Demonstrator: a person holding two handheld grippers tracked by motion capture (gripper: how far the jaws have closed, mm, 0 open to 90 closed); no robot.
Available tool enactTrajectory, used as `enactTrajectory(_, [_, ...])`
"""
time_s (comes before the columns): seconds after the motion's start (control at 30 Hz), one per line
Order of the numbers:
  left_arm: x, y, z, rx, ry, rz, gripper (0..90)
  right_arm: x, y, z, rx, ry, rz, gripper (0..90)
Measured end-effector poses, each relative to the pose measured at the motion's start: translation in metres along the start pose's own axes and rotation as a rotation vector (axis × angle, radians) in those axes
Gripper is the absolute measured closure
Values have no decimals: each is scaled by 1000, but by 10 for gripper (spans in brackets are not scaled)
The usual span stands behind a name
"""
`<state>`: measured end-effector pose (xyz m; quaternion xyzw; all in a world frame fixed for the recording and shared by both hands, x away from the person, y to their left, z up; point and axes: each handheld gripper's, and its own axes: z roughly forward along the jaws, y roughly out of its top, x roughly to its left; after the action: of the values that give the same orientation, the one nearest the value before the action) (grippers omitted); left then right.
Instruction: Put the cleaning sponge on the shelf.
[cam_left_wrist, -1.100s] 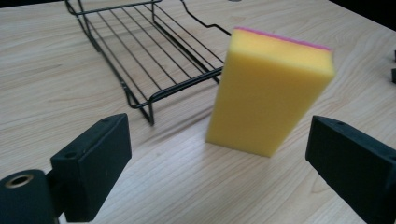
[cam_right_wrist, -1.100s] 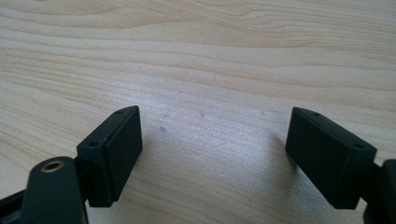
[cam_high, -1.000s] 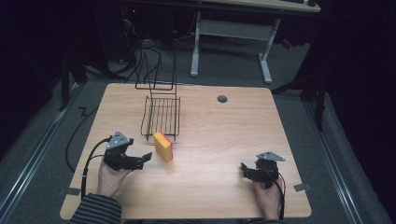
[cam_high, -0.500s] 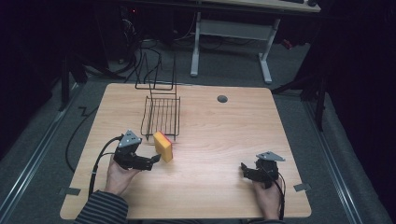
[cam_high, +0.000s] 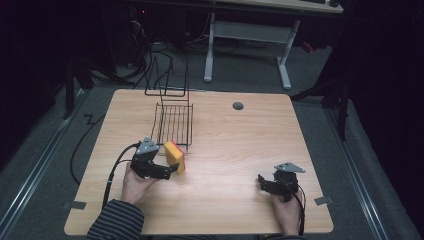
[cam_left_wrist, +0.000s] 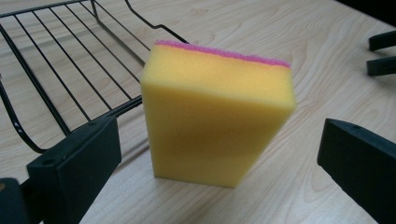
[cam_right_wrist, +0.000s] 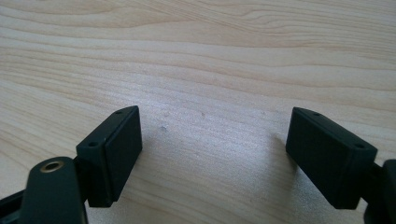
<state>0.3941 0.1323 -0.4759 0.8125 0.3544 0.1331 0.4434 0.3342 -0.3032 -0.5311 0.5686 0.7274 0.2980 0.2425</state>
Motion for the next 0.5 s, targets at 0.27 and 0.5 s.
enactTrajectory(0.27, [0,-1,14,27,8,19,3,0,0,0,0,-1,-1,186])
enactTrajectory(0.5, [0,-3,22,36,8,24,20,0,0,0,0,-1,-1,187])
